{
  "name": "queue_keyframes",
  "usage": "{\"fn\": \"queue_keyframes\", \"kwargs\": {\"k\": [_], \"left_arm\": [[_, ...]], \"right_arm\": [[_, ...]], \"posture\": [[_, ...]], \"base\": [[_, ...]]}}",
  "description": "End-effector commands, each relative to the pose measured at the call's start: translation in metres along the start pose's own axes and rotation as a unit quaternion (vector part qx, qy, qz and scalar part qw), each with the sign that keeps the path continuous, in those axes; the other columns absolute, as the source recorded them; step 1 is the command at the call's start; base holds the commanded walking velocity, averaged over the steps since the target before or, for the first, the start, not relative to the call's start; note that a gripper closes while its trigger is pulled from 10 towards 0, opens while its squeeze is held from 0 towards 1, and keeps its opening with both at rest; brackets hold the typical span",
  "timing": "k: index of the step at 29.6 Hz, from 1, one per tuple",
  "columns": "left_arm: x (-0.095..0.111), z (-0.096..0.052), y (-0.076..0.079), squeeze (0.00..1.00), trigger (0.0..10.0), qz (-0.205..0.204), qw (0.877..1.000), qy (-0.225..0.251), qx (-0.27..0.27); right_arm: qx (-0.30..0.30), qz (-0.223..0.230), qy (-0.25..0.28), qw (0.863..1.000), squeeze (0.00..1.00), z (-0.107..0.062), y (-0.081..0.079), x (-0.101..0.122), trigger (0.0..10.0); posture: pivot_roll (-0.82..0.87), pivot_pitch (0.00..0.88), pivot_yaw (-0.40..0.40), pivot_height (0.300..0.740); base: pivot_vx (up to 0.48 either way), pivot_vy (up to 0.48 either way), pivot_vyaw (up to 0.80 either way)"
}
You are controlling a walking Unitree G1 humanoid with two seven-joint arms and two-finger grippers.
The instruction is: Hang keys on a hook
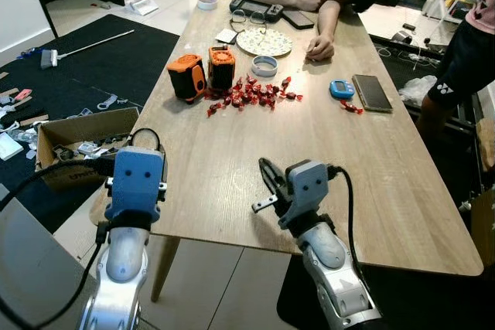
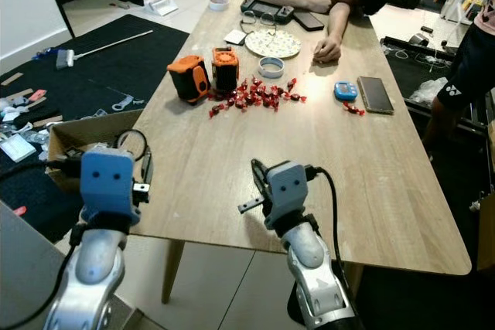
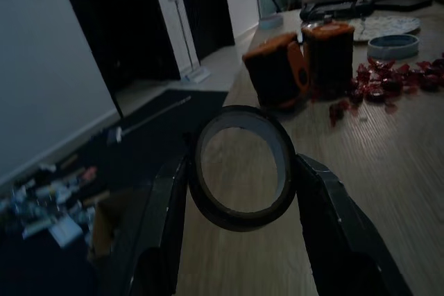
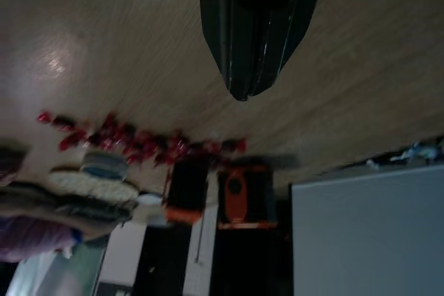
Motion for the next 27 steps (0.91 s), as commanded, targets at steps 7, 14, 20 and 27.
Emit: {"fn": "queue_keyframes", "kwargs": {"k": [7, 14, 20, 27], "left_arm": [[-0.017, 0.002, 0.007, 0.0, 10.0, -0.041, 0.998, -0.046, 0.003], [-0.018, 0.002, 0.01, 0.0, 10.0, -0.049, 0.998, -0.043, 0.002], [-0.019, 0.003, 0.011, 0.0, 10.0, -0.048, 0.998, -0.042, 0.0], [-0.021, 0.008, 0.034, 0.0, 10.0, -0.078, 0.994, -0.053, -0.054]], "right_arm": [[-0.019, 0.012, -0.014, 1.0, 0.0, -0.003, 0.008, -0.008, 10.0], [-0.012, 0.01, -0.026, 1.0, 0.0, -0.008, 0.003, -0.015, 10.0], [-0.008, 0.008, -0.026, 1.0, 0.0, -0.006, 0.003, -0.015, 10.0], [-0.018, -0.005, -0.035, 0.999, 0.0, -0.007, 0.01, -0.022, 10.0]], "posture": [[0.2, 0.111, -0.074, 0.74], [0.19, 0.101, -0.083, 0.74], [0.19, 0.092, -0.093, 0.74], [0.17, 0.087, -0.065, 0.74]], "base": [[0.0, 0.0, 0.0], [0.0, 0.0, 0.0], [0.0, 0.0, 0.0], [0.0, 0.0, 0.0]]}}
Point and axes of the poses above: a point about 5 cm out from each wrist's last joint towards the gripper, its own z axis pointing out of the wrist towards the gripper, its own x axis along the axis of the wrist's last joint, y = z × x, the point moved 6 cm from there along z, pointing out of the wrist towards the gripper, and after that the axes turned 15 degrees about -z, right-handed, at the moved point
